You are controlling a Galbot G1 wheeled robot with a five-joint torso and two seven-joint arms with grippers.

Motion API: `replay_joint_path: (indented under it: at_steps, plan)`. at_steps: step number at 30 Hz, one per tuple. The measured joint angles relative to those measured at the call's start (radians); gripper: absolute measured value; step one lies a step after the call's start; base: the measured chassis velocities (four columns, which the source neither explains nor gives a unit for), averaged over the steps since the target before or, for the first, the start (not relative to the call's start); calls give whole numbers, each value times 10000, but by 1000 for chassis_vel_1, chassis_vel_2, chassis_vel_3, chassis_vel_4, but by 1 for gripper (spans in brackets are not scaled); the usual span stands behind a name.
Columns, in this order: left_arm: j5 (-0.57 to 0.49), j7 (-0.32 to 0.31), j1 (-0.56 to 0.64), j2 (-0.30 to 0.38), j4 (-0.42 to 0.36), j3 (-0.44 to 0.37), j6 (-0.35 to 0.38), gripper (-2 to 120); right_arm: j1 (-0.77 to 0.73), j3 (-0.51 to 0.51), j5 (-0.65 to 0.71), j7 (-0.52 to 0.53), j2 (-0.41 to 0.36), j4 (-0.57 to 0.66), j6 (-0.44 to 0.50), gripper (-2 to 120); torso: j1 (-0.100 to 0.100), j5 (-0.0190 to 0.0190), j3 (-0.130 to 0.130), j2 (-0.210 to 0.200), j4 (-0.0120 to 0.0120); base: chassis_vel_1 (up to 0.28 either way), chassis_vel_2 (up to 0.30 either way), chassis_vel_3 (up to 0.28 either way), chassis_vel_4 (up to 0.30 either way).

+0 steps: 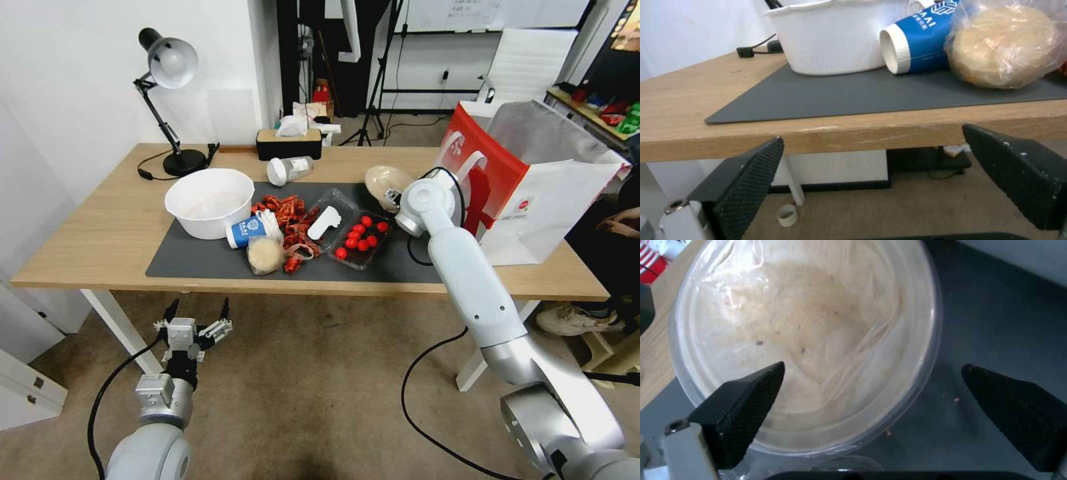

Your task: Pick up the trash from the table and place it into the takeout bag.

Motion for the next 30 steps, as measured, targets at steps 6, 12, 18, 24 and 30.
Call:
replay_joint_path:
  at_steps: [6,12,18,24,30]
  plan:
    - [-34,-12,-29,20,35,14,-8,100,152,-22,123,33,139,-285,-3,92,1,0,0,1,0,0,0,0,0]
    - [-190,-34,-45,46,39,43,-11,100,206,-4,125,115,241,-412,-3,76,0,1,0,0,1,0,0,0,0]
    - [-209,-107,-39,118,39,64,-16,100,124,27,101,109,207,-325,-2,61,0,0,-2,1,3,0,0,0,0]
    - [-207,-175,-63,157,62,156,-17,100,-74,102,101,148,52,-29,14,41,0,0,-3,0,2,0,0,0,0]
    - [-192,-237,-81,161,61,220,-18,100,-265,199,113,221,-138,215,54,19,-1,1,-2,1,1,0,0,0,0]
